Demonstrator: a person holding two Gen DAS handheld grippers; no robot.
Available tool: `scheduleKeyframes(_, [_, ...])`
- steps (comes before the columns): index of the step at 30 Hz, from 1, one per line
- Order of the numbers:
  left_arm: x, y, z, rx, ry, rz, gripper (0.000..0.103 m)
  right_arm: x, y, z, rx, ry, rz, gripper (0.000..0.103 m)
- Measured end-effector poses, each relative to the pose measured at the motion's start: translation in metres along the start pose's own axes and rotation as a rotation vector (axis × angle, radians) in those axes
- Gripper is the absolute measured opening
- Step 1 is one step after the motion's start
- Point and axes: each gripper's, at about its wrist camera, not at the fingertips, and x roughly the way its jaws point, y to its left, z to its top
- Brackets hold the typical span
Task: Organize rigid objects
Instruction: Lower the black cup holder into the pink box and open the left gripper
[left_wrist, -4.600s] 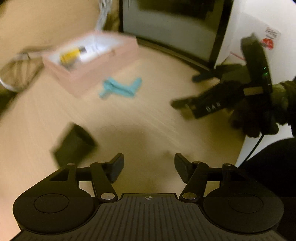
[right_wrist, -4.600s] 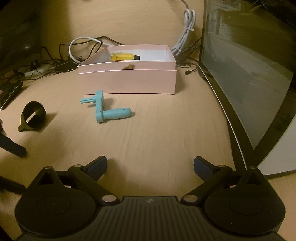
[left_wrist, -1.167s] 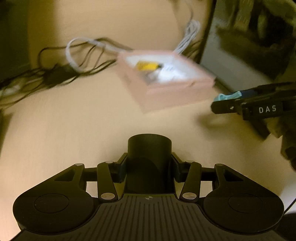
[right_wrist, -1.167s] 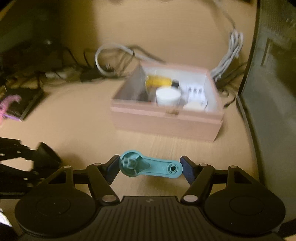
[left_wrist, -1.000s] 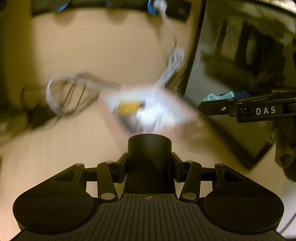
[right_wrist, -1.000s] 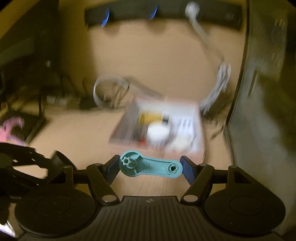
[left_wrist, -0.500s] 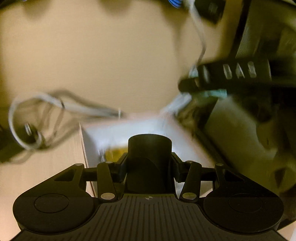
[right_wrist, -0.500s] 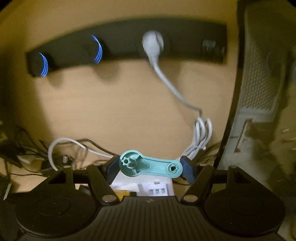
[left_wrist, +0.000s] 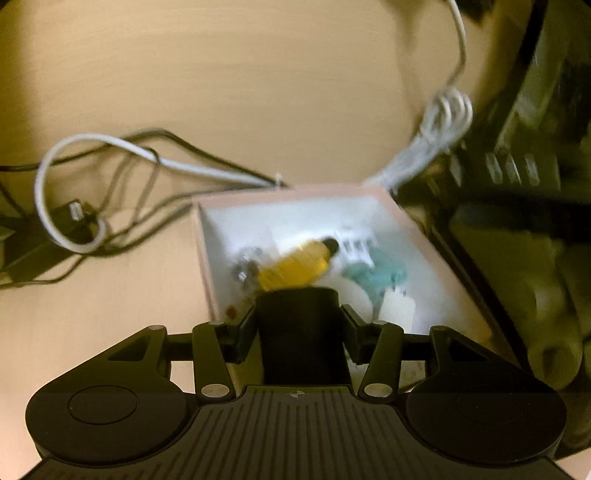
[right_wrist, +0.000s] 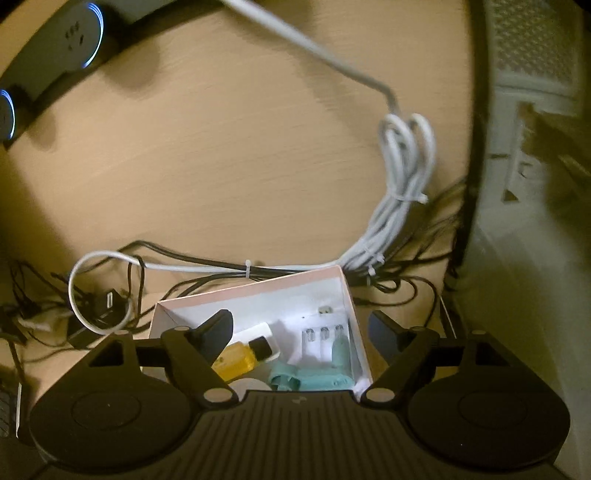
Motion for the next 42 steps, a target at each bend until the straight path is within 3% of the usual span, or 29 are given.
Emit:
scheduleKeyframes(6, [-0.042, 0.024, -0.015, -0.093, -0.081, -0.009, 0.060, -0.026, 0.006, -0.034, -0.110, -0.026, -0.077, 0.081])
scheduleKeyframes(10, [-0.053, 0.023, -0.027, -0.104, -0.078, -0.051, 0.054, -0.043, 0.005, -0.074, -0.198, -0.030, -0.067, 0.081])
scheduleKeyframes(16, [-0.057, 0.022, -0.036, -0.046, -0.041, 0.052, 0.054, -0.061, -0.008, -0.117, -0.215, -0.042, -0.068, 0.081])
scheduleKeyframes(17, [-0.053, 0.022, -0.037, -0.035, -0.021, 0.062, 0.059, -0.057, -0.009, -0.121, -0.242, -0.030, -0.072, 0.081])
scheduleKeyframes(20, [-0.051, 0.026, -0.036, -0.018, -0.017, 0.070, 0.064, -0.043, -0.005, -0.125, -0.311, -0.017, -0.094, 0.079])
scheduleKeyframes(22, [-0.051, 0.028, -0.034, 0.000, -0.019, 0.092, 0.064, -0.037, -0.001, -0.125, -0.324, -0.006, -0.064, 0.072])
scheduleKeyframes(32, [-0.037, 0.079, -0.027, -0.046, 0.000, 0.190, 0.058, -0.027, 0.016, -0.118, -0.305, -0.008, -0.052, 0.074])
scheduleKeyframes(37, [-0.052, 0.105, -0.033, -0.115, -0.055, 0.167, 0.058, -0.023, 0.027, -0.119, -0.345, -0.002, -0.096, 0.077])
scheduleKeyframes(42, [-0.070, 0.094, -0.070, -0.066, -0.046, 0.131, 0.058, -0.026, 0.021, -0.136, -0.327, -0.012, -0.197, 0.076])
